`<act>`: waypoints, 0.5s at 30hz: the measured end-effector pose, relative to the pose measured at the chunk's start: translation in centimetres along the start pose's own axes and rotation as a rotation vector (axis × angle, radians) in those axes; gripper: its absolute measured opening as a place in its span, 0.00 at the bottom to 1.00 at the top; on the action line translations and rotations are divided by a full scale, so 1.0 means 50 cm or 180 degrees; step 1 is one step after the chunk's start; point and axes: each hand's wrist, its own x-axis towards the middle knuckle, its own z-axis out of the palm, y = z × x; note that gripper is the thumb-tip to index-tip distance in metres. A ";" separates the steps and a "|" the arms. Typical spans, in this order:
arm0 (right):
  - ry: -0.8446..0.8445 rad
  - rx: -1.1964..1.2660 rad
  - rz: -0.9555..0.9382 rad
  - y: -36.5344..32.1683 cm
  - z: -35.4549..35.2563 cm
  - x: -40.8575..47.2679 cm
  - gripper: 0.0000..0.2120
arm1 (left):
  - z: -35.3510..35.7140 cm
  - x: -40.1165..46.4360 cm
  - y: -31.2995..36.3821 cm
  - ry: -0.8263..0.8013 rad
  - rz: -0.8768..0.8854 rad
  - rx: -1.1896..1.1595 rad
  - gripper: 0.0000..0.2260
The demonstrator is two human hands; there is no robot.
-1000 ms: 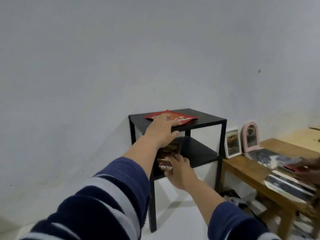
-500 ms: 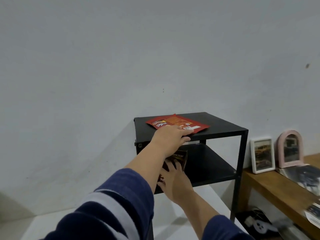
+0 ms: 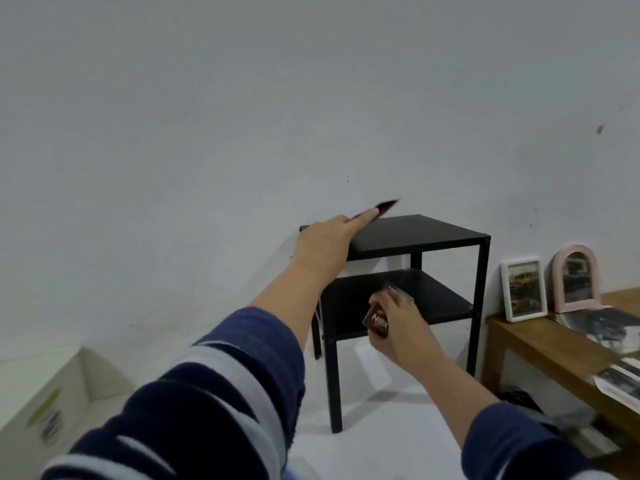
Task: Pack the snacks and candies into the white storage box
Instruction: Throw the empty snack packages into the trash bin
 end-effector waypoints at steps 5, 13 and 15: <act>0.0577 0.0985 0.0108 -0.089 -0.052 -0.084 0.28 | -0.083 -0.110 -0.055 0.0211 -0.0391 -0.0091 0.33; 0.0598 0.1662 -0.0231 -0.234 -0.089 -0.183 0.26 | -0.179 -0.315 -0.124 0.0380 -0.1421 -0.0823 0.28; 0.0510 0.1749 -0.0380 -0.268 -0.088 -0.195 0.26 | -0.199 -0.377 -0.138 0.0400 -0.1690 -0.0887 0.27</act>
